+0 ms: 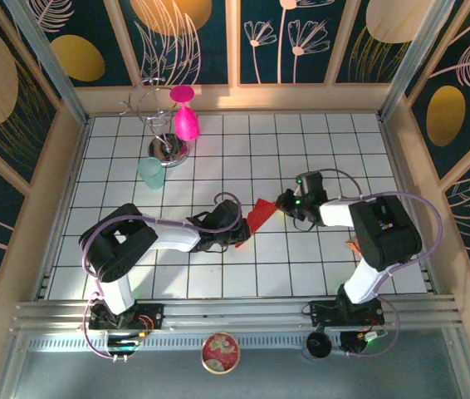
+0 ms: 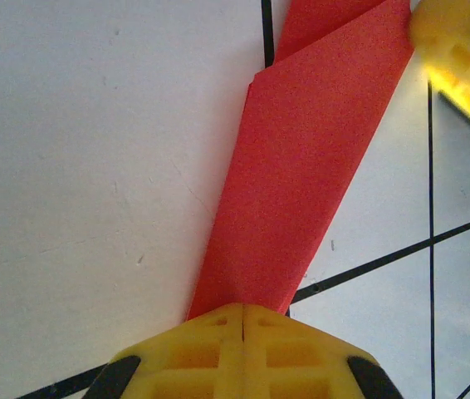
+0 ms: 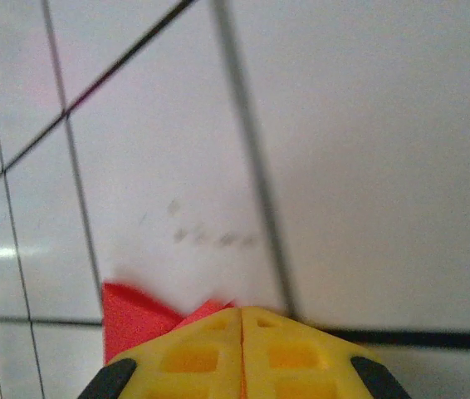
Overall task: Fold a paper plane with a square sheet of paper (pick it up from the middle)
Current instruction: Fold the wing for the fifth time at the center of the table.
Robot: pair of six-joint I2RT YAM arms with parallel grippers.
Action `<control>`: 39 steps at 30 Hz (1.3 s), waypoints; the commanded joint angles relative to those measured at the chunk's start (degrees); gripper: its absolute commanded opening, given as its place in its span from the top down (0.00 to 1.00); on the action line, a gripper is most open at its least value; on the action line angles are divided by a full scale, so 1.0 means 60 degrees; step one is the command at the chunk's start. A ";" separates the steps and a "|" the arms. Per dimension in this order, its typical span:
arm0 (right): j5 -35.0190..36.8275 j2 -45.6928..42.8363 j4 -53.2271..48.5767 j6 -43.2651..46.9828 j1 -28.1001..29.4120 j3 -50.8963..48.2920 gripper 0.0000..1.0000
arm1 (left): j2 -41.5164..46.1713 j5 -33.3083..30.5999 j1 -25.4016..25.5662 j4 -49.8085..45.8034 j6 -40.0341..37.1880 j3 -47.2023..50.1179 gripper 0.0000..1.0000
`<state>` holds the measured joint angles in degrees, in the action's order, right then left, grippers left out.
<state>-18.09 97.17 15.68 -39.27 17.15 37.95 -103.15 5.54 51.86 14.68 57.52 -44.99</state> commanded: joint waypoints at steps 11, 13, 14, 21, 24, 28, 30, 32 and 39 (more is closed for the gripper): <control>0.0685 -0.2041 -0.1200 0.0744 0.0581 -0.0012 0.91 | -0.0226 -0.0070 0.0048 -0.2231 -0.0470 -0.0299 1.00; 0.0572 -0.2236 -0.1223 0.0751 0.1084 -0.0104 0.91 | -0.0184 -0.0054 0.0049 -0.2271 -0.0562 -0.0493 0.99; 0.0364 -0.2221 -0.1166 0.0717 0.1303 -0.0129 0.91 | -0.0181 -0.0035 0.0046 -0.2243 -0.0577 -0.0518 0.99; -0.0658 -0.1060 -0.0967 0.0654 0.1938 0.0267 0.92 | -0.0124 0.0060 0.0044 -0.2131 -0.0591 -0.0528 0.99; -0.0823 -0.0594 -0.0996 0.0710 0.1932 0.0397 0.93 | 0.0047 0.0081 0.0052 -0.2109 -0.0638 -0.0570 0.99; -0.0629 -0.0095 -0.1303 0.0907 0.1890 0.0500 0.93 | 0.0341 0.0081 0.0046 -0.2002 -0.0874 -0.0807 0.98; -0.0517 0.0098 -0.1432 0.1038 0.1838 0.0493 0.94 | 0.0462 0.0051 0.0042 -0.1859 -0.1000 -0.0946 0.97; -0.0529 0.0312 -0.1496 0.1178 0.1737 0.0500 0.94 | 0.0497 0.0037 0.0010 -0.1701 -0.1115 -0.1146 0.94; -0.0743 0.0712 -0.1631 0.1843 0.1451 0.0587 0.95 | -0.0155 0.0223 -0.0226 -0.1377 -0.1162 -0.1629 0.91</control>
<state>-24.03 98.61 9.19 -31.40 26.87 41.43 -102.19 5.96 51.31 6.02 51.64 -53.21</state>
